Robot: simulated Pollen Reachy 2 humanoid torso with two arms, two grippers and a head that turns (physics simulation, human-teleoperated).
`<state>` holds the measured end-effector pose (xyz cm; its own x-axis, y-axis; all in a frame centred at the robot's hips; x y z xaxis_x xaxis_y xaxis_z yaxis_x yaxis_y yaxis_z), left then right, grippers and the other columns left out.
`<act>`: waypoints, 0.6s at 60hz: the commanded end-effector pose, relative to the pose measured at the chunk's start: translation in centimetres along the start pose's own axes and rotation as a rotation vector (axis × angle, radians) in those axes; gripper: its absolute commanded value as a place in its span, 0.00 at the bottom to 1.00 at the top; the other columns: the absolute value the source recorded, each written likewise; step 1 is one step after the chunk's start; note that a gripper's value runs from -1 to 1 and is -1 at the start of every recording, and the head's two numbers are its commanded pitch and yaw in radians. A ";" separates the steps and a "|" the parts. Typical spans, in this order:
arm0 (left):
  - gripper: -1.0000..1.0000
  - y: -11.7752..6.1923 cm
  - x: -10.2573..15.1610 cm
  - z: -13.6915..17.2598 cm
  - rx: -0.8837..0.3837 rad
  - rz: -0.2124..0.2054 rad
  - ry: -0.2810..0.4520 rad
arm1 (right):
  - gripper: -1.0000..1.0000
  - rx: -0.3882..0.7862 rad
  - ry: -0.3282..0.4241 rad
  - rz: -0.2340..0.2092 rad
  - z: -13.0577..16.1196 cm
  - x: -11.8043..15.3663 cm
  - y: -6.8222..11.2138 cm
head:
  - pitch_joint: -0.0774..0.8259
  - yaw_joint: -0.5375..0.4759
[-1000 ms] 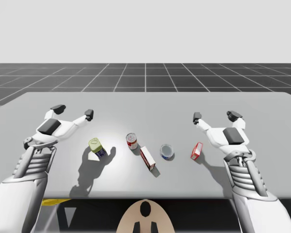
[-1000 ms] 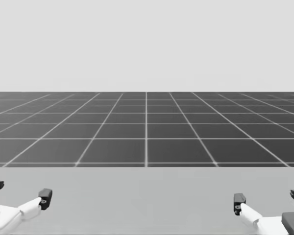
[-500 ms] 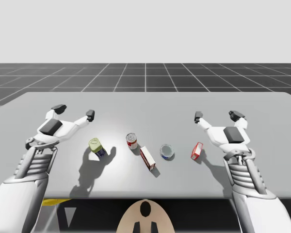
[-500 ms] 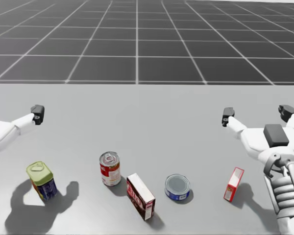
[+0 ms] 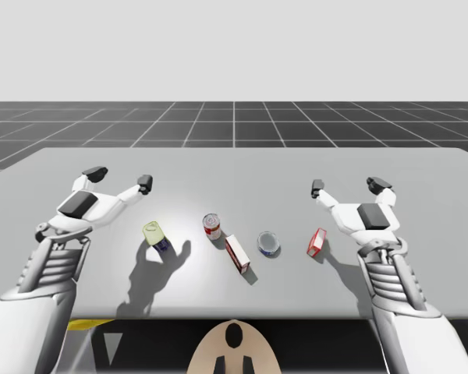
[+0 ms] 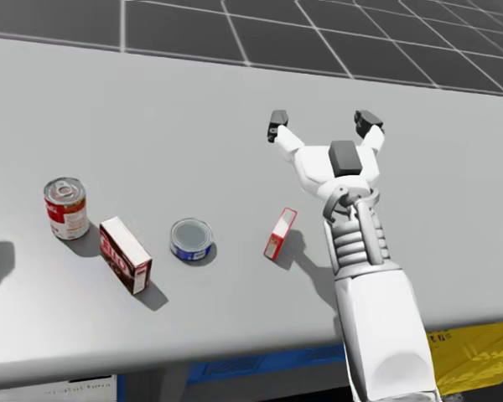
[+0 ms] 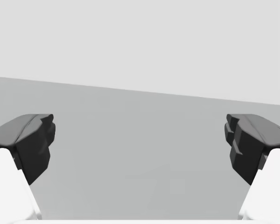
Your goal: Lift the gelatin box off the table.
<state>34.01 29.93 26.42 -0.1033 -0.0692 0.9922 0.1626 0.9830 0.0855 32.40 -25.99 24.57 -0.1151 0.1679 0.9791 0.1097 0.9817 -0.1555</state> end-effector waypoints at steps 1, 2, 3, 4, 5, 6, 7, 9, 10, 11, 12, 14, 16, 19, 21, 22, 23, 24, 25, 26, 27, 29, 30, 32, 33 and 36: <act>0.00 -0.1 0.4 0.3 -0.009 0.039 -0.006 | 0.00 0.006 0.001 0.000 0.0 -0.1 0.1 | 0.83 0.16; 0.00 -0.1 0.5 0.3 -0.009 0.041 -0.006 | 0.00 0.006 0.001 0.000 0.0 -0.1 0.1 | 0.83 0.15; 0.00 -0.1 0.5 0.3 -0.010 0.044 -0.006 | 0.00 0.007 0.001 0.000 -0.1 -0.1 0.1 | 0.84 0.15; 0.00 -0.1 0.5 0.4 -0.010 0.045 -0.006 | 0.00 0.008 0.001 -0.001 -0.1 -0.1 0.1 | 0.84 0.15; 0.00 -0.1 0.5 0.4 -0.010 0.046 -0.007 | 0.00 0.008 0.001 -0.001 -0.1 -0.1 0.1 | 0.85 0.14; 0.00 -0.1 0.5 0.4 -0.010 0.047 -0.007 | 0.00 0.009 0.001 -0.003 -0.1 -0.1 0.1 | 0.85 0.14; 0.00 -0.1 0.5 0.4 -0.010 0.047 -0.007 | 0.00 0.010 0.001 -0.003 -0.1 -0.1 0.1 | 0.85 0.14; 0.00 0.0 0.5 0.4 -0.011 0.048 -0.007 | 0.00 0.011 0.000 -0.003 -0.1 -0.1 0.1 | 0.86 0.14; 0.00 0.0 0.5 0.4 -0.011 0.048 -0.007 | 0.00 0.012 -0.001 -0.004 -0.1 0.0 0.1 | 0.86 0.14; 0.00 -0.1 0.6 0.4 -0.011 0.048 -0.007 | 0.00 0.011 -0.001 -0.005 -0.1 0.0 0.1 | 0.86 0.14; 0.00 0.0 0.5 0.4 -0.011 0.048 -0.008 | 0.00 0.012 -0.003 -0.009 0.0 0.1 0.1 | 0.86 0.14; 0.00 0.0 0.5 0.3 -0.011 0.049 -0.008 | 0.00 0.015 -0.004 -0.014 0.0 0.2 0.0 | 0.86 0.14; 0.00 0.0 0.6 0.4 -0.011 0.050 -0.008 | 0.00 0.027 0.000 -0.039 0.2 0.4 -0.2 | 0.86 0.14; 0.00 0.0 0.6 0.4 -0.010 0.049 -0.008 | 0.00 0.038 0.008 -0.059 0.4 0.7 -0.4 | 0.86 0.15; 0.00 0.0 0.6 0.4 -0.009 0.051 -0.009 | 0.00 0.053 0.016 -0.094 1.2 1.1 -0.9 | 0.86 0.15; 0.00 0.0 0.6 0.4 -0.009 0.051 -0.009 | 0.00 0.054 0.016 -0.100 1.4 1.3 -1.0 | 0.86 0.15; 0.00 0.0 0.6 0.4 -0.009 0.052 -0.009 | 0.00 0.054 0.017 -0.104 1.6 1.4 -1.1 | 0.86 0.15; 0.00 0.0 0.6 0.4 -0.008 0.052 -0.008 | 0.00 0.068 0.021 -0.121 2.0 1.6 -1.3 | 0.87 0.15; 0.00 0.0 0.6 0.4 -0.008 0.052 -0.008 | 0.00 0.076 0.025 -0.130 2.3 1.8 -1.4 | 0.87 0.15; 0.00 0.0 0.6 0.4 -0.007 0.052 -0.006 | 0.00 0.094 0.033 -0.142 2.8 2.0 -1.5 | 0.87 0.14; 0.00 0.0 0.5 0.4 -0.006 0.052 -0.005 | 0.00 0.102 0.036 -0.144 3.0 2.1 -1.6 | 0.87 0.14; 0.00 0.0 0.5 0.4 -0.007 0.052 -0.003 | 0.00 0.123 0.030 -0.154 3.8 2.3 -1.8 | 0.88 0.14; 0.00 0.0 0.5 0.4 -0.007 0.051 -0.002 | 0.00 0.129 0.033 -0.148 4.0 2.3 -1.8 | 0.88 0.14; 0.00 -0.1 0.4 0.4 -0.007 0.049 0.000 | 0.00 0.169 0.033 -0.135 5.0 2.4 -1.9 | 0.88 0.14; 0.00 -0.1 0.4 0.4 -0.007 0.048 0.000 | 0.00 0.189 0.040 -0.150 5.3 2.3 -1.9 | 0.88 0.13; 0.00 -0.1 0.4 0.4 -0.006 0.047 0.002 | 0.00 0.255 0.003 -0.143 6.6 1.7 -1.7 | 0.88 0.13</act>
<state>33.58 29.93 26.86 -0.0987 -0.0219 0.9949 0.1744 0.9839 0.0390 28.32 -26.73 26.17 -0.1075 0.0489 0.9930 -0.0453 0.9975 -0.0540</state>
